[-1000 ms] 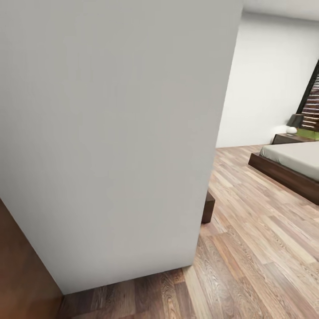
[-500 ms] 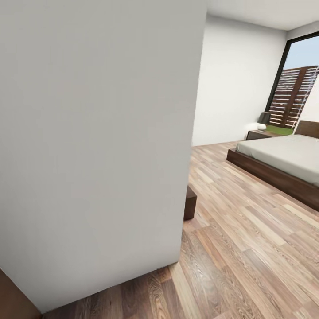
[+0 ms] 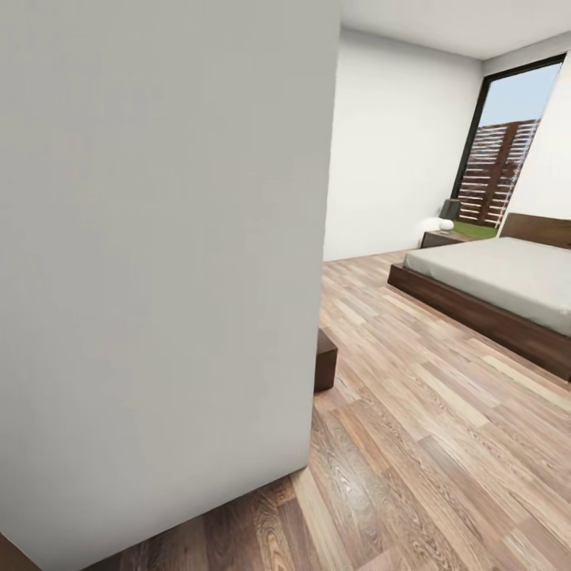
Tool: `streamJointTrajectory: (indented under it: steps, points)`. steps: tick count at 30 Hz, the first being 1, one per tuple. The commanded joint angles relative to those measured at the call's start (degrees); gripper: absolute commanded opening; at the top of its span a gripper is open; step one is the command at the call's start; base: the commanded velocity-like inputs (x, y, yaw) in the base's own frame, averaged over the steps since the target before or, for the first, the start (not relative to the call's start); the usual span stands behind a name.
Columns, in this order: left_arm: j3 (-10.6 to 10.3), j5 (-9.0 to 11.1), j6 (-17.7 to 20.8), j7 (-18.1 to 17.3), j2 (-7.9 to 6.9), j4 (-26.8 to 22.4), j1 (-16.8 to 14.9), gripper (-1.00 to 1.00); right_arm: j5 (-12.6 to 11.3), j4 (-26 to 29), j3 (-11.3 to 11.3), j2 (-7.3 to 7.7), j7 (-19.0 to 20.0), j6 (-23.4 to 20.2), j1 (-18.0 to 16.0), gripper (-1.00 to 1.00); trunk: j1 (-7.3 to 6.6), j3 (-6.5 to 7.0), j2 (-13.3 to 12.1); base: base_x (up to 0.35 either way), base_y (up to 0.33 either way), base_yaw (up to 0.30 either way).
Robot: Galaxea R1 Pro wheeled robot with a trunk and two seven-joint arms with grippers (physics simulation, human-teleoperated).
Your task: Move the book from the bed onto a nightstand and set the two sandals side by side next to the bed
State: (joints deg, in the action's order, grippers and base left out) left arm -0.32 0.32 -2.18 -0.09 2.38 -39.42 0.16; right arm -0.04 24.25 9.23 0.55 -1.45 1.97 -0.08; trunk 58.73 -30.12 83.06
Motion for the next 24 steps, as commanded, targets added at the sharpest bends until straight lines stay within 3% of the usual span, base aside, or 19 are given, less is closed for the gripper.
streamJointTrajectory:
  steps: [1, 24]
  points:
    - [0.0, 0.0, -0.1, 0.0, -0.01, 0.0, 0.0, 1.00, 0.0, 0.0, 0.1, -0.02, 0.0, 0.1, 0.0, 1.00, 0.00, -0.05, 0.0, 0.000, 0.000, -0.209]
    - [0.0, 0.0, -0.1, 0.0, -0.01, 0.0, 0.0, 1.00, 0.0, 0.0, 0.1, -0.02, 0.0, 0.1, 0.0, 1.00, 0.00, -0.58, 0.0, 0.000, 0.000, -0.244]
